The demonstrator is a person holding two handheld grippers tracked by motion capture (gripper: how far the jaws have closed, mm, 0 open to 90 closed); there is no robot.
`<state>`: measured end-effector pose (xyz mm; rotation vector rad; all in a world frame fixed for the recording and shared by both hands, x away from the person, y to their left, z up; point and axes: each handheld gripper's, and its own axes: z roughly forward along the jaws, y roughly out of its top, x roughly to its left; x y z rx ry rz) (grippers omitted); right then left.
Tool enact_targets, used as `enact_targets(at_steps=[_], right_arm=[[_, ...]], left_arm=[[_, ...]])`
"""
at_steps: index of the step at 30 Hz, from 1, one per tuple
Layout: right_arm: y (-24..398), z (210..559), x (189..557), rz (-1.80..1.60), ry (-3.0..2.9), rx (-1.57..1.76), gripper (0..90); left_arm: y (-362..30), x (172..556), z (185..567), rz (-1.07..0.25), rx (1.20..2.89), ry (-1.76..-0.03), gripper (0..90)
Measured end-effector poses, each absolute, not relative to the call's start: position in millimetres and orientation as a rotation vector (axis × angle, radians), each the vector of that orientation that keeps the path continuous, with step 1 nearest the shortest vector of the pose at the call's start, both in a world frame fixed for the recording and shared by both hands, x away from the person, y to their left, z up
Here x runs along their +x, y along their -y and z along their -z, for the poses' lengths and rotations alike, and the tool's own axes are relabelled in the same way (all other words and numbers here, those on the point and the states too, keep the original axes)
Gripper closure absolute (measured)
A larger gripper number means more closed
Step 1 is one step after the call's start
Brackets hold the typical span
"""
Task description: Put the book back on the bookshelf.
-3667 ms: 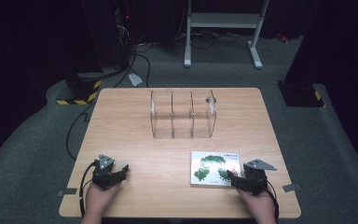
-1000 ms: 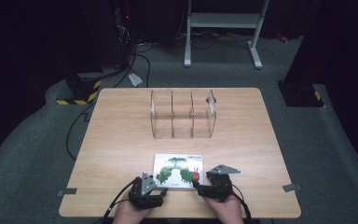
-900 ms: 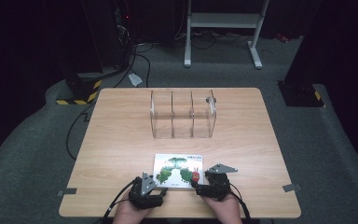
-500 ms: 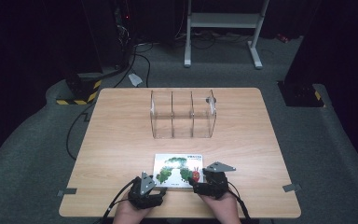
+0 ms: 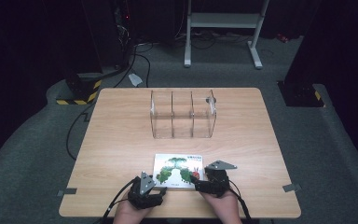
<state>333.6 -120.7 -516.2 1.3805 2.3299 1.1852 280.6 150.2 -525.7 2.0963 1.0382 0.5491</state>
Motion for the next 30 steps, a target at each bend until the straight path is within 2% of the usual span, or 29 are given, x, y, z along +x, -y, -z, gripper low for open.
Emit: enact_targets(at_steps=[8,12,17,24,28,30], right_arm=[[115,517,339,-1.205,-2.349,1.394,26.8],[113,509,335,-1.287,-2.340,1.348,28.3],[115,509,337,-1.223,-2.300,1.355,28.0],[119,514,337,-1.190,-2.312,1.386,27.5],[118,516,340,-1.172,-2.322,1.393,27.0],[117,517,342,-1.162,-2.330,1.379,26.8]], left_arm=[[-150,287,527,-0.478,2.114,-1.073,16.7],[-150,287,527,-0.473,2.111,-1.075,16.6],[-152,287,527,-0.469,2.109,-1.072,16.8],[-163,300,517,-0.448,1.987,-1.107,17.4],[-172,318,515,-0.438,1.913,-1.172,27.1],[-174,323,517,-0.448,1.894,-1.214,38.2]])
